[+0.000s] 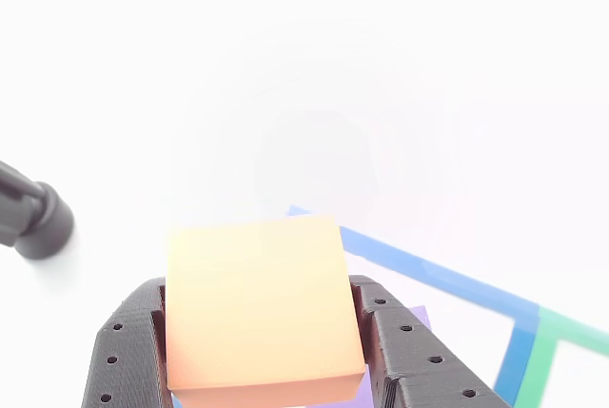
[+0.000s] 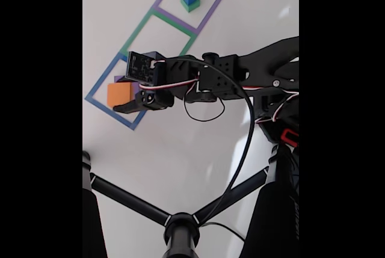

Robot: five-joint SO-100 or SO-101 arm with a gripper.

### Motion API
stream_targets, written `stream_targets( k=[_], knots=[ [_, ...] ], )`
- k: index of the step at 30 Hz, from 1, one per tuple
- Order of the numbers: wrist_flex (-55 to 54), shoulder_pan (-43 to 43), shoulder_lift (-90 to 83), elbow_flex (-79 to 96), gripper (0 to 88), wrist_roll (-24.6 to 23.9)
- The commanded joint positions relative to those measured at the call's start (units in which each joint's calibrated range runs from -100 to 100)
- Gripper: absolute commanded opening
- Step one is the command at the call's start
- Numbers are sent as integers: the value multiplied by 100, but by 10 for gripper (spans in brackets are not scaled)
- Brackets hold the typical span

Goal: Tower of hanoi

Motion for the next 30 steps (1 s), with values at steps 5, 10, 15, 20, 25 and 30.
stream_targets(
  k=[5, 10, 15, 20, 25, 30],
  knots=[
    [-947, 168, 649, -115, 99, 59],
    [-1068, 254, 770, -124, 98, 59],
    [-1068, 322, 834, -69, 98, 59],
    [-1222, 360, 939, -6, 98, 59],
    [-1506, 398, 1157, 76, 98, 59],
    [-1773, 533, 1416, 94, 97, 59]
  ],
)
